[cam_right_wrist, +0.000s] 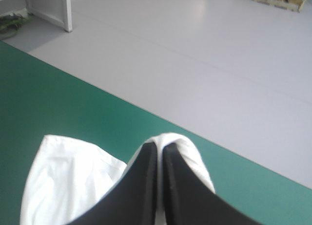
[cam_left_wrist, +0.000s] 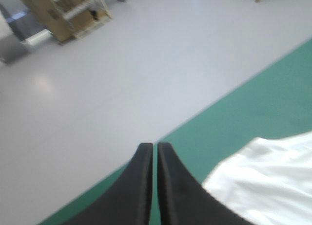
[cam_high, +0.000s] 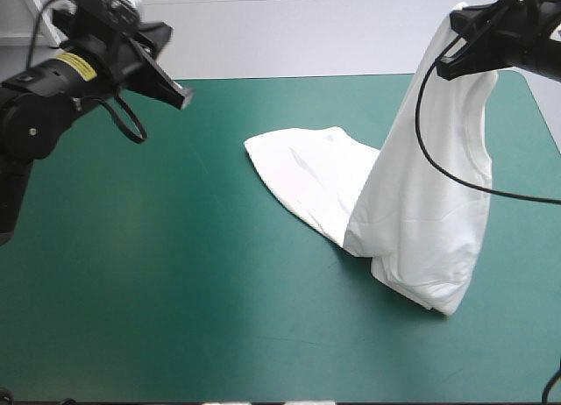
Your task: Fold the cloth
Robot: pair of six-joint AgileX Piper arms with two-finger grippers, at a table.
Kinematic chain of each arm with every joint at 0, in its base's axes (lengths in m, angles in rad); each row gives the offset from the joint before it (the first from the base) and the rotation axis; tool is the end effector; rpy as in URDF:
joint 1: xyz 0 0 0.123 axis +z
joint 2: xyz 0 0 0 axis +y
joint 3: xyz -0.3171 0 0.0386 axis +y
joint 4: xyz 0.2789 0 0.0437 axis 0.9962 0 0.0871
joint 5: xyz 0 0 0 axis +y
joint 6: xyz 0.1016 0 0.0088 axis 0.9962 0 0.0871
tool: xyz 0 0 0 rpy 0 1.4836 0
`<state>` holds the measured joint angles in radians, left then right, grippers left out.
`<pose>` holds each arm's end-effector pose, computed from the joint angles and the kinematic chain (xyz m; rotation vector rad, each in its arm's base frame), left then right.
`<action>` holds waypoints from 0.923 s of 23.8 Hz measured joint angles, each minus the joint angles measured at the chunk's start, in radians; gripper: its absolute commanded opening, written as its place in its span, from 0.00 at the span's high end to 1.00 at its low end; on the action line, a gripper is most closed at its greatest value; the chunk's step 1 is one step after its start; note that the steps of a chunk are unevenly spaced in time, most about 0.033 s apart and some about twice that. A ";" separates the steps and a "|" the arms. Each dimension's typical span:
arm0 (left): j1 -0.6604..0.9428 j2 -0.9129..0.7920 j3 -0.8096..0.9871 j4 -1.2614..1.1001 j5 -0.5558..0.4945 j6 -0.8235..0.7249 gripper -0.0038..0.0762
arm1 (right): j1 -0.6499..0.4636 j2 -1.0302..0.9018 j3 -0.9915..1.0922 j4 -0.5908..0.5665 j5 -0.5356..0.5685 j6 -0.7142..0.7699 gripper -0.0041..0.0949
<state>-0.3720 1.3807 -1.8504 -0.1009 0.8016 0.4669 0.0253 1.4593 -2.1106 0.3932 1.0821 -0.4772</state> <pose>0.2820 -0.1180 0.5824 0.7269 1.6604 -0.0482 0.2888 0.0418 0.6169 -0.5181 1.7910 0.1450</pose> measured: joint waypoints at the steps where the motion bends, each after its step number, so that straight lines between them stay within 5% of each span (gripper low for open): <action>1: 0.000 0.002 0.042 -0.059 0.002 0.036 0.93 | 0.000 0.021 0.000 -0.025 0.006 0.009 0.97; 5: -0.036 0.007 0.315 -0.419 0.008 0.315 0.93 | 0.000 0.129 0.005 -0.250 -0.084 0.083 0.97; 11: -0.289 0.110 0.443 -0.485 -0.004 0.540 0.91 | 0.000 0.217 0.006 -0.288 -0.103 0.092 0.97; 19: -0.544 0.345 0.447 -0.493 -0.067 0.697 0.49 | 0.000 0.267 0.008 -0.306 -0.102 0.092 0.97; 22: -0.602 0.403 0.452 -0.493 -0.102 0.745 0.46 | 0.000 0.267 0.008 -0.314 -0.102 0.092 0.97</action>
<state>-0.9740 1.7839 -1.3988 -0.5937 0.7001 1.2114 0.0253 1.7262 -2.1029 0.0789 0.9796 -0.3853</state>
